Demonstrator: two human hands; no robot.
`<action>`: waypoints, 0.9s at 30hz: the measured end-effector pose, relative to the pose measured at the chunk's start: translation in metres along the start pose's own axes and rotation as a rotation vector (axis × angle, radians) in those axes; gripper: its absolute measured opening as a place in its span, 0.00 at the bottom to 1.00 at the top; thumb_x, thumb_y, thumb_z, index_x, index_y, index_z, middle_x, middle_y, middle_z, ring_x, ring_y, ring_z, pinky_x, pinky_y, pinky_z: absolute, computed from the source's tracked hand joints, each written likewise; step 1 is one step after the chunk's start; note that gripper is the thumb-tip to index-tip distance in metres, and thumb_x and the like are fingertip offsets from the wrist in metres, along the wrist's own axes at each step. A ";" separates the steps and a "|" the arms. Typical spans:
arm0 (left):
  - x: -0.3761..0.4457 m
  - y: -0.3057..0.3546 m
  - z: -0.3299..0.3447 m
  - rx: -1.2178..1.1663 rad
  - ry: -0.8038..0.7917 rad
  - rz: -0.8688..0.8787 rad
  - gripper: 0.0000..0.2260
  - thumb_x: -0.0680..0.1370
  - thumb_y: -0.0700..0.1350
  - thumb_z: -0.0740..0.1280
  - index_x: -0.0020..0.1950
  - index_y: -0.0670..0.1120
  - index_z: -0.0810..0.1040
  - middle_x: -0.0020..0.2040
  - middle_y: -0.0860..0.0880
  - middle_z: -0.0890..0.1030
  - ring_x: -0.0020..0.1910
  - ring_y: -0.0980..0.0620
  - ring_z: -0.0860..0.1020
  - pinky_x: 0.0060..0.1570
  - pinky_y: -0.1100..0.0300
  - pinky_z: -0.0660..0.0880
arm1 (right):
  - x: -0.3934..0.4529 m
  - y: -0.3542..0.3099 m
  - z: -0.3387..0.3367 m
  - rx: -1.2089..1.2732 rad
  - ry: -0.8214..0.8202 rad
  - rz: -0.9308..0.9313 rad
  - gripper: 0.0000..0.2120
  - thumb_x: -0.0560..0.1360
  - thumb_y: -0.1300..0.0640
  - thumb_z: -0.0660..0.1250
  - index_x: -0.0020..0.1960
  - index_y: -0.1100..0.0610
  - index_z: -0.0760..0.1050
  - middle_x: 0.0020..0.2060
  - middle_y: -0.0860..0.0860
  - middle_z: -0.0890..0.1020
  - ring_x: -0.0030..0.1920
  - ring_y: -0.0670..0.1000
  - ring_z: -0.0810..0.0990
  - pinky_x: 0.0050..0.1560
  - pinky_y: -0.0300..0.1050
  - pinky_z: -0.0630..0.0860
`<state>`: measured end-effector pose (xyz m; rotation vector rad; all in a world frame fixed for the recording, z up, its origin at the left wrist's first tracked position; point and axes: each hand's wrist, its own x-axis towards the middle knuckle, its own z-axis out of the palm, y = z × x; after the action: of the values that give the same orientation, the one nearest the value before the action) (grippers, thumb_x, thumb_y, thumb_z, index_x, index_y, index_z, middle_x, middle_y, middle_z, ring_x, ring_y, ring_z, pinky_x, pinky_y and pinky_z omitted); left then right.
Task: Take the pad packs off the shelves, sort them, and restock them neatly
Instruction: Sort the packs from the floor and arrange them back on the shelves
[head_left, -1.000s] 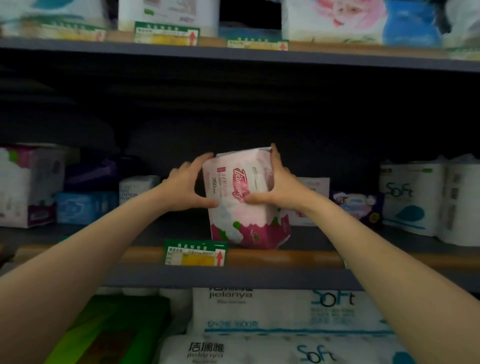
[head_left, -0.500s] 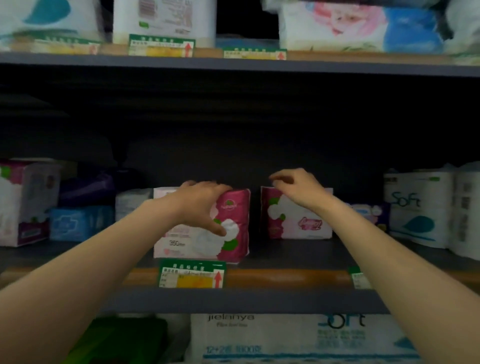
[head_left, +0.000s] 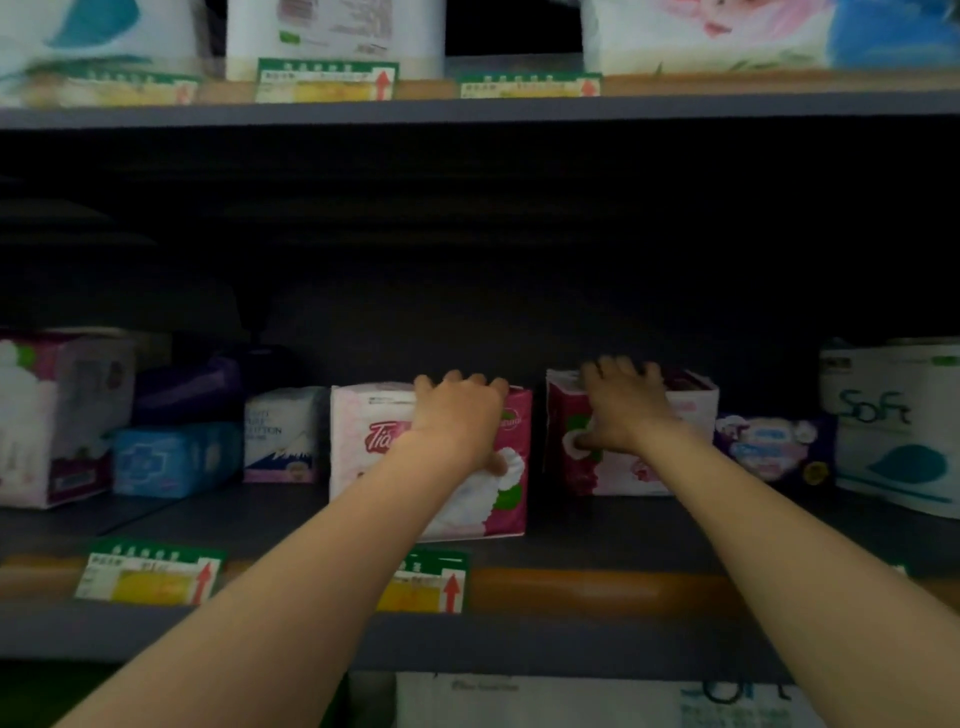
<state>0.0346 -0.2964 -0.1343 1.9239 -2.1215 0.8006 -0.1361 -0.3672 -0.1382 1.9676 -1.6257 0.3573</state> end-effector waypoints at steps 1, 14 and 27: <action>0.002 0.000 0.000 -0.003 0.001 -0.004 0.36 0.71 0.58 0.71 0.73 0.48 0.59 0.68 0.46 0.68 0.67 0.43 0.66 0.64 0.43 0.62 | -0.003 -0.002 -0.004 -0.016 0.053 -0.029 0.45 0.68 0.39 0.70 0.75 0.53 0.51 0.70 0.55 0.63 0.69 0.57 0.61 0.68 0.57 0.56; 0.000 -0.089 -0.021 -0.359 -0.560 -0.121 0.46 0.64 0.60 0.75 0.75 0.53 0.53 0.65 0.48 0.73 0.61 0.47 0.75 0.64 0.47 0.70 | -0.048 -0.005 -0.019 -0.045 -0.102 -0.024 0.55 0.65 0.45 0.75 0.76 0.45 0.37 0.70 0.57 0.60 0.68 0.62 0.62 0.66 0.59 0.61; -0.069 -0.100 -0.052 -0.260 -0.245 -0.215 0.45 0.63 0.70 0.69 0.70 0.43 0.63 0.69 0.41 0.66 0.69 0.39 0.63 0.71 0.40 0.47 | -0.084 -0.052 -0.105 0.084 0.221 0.103 0.52 0.65 0.44 0.74 0.76 0.48 0.43 0.68 0.58 0.61 0.64 0.63 0.65 0.61 0.58 0.65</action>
<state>0.1297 -0.2128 -0.0950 2.1450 -1.9763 0.2453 -0.0905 -0.2332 -0.1111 1.8349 -1.5943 0.6679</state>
